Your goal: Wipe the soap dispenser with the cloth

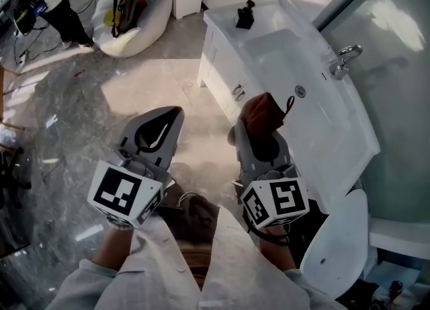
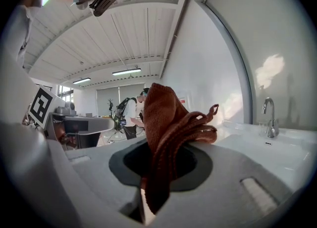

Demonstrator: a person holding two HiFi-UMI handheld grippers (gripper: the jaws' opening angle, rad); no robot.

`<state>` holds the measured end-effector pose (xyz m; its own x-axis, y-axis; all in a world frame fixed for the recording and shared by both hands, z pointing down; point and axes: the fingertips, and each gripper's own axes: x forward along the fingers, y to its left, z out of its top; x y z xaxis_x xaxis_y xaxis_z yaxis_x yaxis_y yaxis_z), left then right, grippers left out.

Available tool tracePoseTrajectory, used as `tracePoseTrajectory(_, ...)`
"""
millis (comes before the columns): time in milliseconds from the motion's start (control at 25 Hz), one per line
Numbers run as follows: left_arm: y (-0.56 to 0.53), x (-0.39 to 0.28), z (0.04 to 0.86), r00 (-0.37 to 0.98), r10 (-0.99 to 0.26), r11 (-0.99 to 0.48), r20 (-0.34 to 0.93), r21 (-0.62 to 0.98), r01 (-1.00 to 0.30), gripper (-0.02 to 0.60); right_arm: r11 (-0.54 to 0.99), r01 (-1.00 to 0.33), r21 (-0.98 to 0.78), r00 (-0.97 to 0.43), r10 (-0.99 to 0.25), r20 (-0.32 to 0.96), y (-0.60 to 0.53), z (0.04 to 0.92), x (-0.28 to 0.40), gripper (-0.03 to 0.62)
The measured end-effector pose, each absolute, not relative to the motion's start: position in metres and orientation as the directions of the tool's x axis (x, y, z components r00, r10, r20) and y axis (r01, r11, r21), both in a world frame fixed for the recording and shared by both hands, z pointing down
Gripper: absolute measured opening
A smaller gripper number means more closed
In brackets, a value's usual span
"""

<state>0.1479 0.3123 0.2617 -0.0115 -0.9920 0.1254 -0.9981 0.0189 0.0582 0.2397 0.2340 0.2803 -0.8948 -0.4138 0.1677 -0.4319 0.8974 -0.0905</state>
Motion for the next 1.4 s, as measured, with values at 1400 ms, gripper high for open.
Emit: tracePoseTrajectory(1400,0.307,-0.008,0.273,0.201,-0.969,-0.185,0.144,0.113,-0.976,0.005,0.805,-0.592,-0.035,-0.796,-0.577,0.183,0.248,0.286,0.082,0.083)
